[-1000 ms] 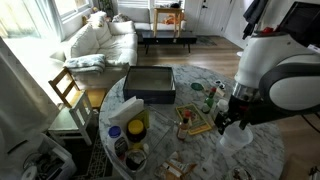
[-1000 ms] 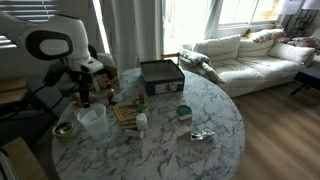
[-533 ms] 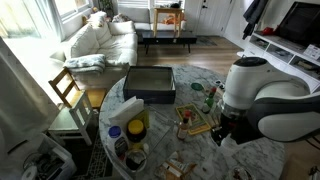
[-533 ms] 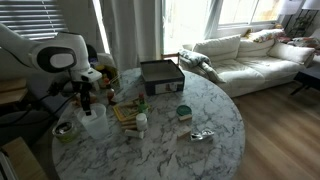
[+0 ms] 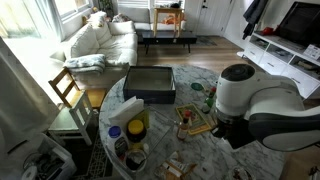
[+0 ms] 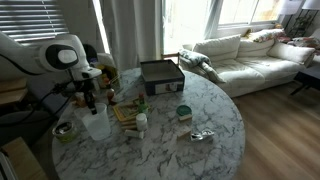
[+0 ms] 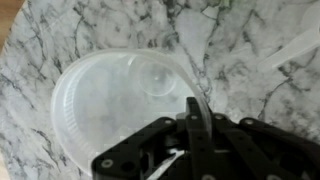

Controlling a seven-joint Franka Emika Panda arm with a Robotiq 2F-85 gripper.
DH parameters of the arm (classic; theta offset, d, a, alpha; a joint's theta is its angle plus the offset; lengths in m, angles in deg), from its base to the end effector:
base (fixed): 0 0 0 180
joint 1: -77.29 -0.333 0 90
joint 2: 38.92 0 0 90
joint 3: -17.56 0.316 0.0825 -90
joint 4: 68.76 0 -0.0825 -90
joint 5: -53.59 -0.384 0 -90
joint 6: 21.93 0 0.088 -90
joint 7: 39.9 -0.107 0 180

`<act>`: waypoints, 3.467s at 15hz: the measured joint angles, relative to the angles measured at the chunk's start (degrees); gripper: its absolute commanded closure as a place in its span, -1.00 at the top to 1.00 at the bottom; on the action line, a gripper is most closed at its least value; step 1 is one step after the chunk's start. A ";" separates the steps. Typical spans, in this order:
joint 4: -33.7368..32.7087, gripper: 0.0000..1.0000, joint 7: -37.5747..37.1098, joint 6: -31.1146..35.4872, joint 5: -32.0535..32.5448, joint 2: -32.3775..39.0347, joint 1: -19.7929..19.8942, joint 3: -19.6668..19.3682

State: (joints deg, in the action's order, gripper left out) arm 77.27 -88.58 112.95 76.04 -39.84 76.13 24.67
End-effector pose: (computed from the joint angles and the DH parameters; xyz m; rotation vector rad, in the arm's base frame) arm 0.4294 0.0570 0.2621 2.7775 -0.5667 -0.0486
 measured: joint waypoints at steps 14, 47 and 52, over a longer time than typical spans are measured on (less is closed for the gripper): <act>-4.44 0.99 -1.60 -11.50 5.23 2.13 -3.58 0.28; -11.23 1.00 -13.02 2.07 -37.11 4.12 -4.91 -2.53; -9.26 1.00 -15.87 0.85 -33.32 0.05 -2.00 -5.30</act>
State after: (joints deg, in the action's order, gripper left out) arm 68.01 -104.45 113.80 42.72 -39.79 74.12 19.37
